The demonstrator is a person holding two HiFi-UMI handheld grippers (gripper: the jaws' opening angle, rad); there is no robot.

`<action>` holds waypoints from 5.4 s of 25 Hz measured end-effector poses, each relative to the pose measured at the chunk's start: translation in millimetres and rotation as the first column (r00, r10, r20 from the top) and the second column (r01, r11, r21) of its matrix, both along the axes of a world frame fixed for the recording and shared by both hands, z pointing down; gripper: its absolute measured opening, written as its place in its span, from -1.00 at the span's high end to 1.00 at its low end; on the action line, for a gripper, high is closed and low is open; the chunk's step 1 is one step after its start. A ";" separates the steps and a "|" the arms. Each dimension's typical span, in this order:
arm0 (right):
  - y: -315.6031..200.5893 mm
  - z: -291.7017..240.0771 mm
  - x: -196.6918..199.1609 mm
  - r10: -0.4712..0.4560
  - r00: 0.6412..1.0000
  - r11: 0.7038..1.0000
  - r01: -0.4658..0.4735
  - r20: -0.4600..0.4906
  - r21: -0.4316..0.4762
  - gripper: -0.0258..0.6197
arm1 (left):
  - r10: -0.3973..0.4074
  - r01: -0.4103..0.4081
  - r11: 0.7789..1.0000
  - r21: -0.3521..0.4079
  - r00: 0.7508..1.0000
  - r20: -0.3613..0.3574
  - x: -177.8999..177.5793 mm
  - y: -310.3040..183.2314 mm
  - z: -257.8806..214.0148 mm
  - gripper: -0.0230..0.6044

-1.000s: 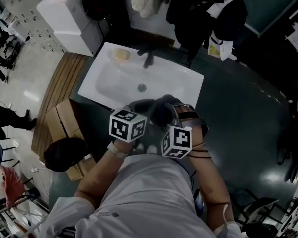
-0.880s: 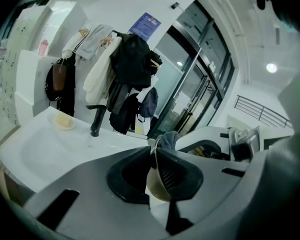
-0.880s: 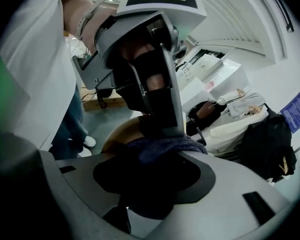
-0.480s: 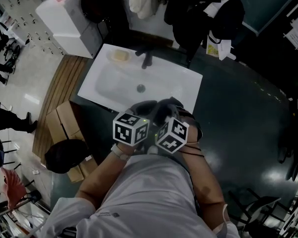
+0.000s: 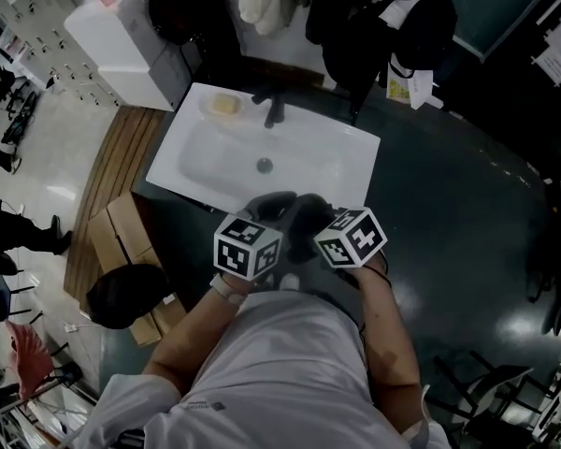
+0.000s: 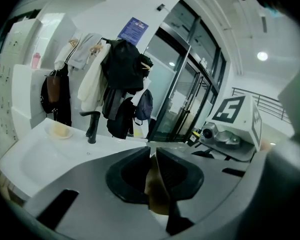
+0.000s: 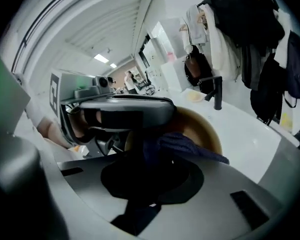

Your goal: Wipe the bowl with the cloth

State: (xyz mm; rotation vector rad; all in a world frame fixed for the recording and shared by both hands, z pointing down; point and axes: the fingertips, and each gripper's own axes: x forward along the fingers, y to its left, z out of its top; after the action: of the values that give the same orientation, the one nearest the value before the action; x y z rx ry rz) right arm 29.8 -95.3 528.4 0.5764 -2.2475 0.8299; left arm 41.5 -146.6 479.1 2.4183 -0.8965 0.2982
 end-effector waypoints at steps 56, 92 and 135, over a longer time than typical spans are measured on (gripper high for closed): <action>-47.0 -178.6 85.4 0.234 0.856 0.750 -0.460 0.460 0.474 0.69 | -0.108 -0.087 0.961 -0.261 0.753 -0.650 -43.8 -25.6 -47.8 0.86; 2.0 -125.1 -70.9 -0.074 0.904 0.913 -0.110 0.422 0.394 0.70 | -0.537 -0.070 0.812 -0.579 0.297 -0.790 -90.9 -51.0 -13.4 0.86; -49.1 -107.8 15.6 0.374 0.562 0.877 -0.474 0.738 -0.084 0.71 | -0.135 -0.445 0.853 -0.274 0.318 -0.938 -34.6 2.5 -61.0 0.85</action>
State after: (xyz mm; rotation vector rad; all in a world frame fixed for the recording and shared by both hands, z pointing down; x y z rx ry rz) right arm 45.4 -144.4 420.6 1.0191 -2.9727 1.3686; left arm 6.9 -144.0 418.1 1.6624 0.0374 -0.7366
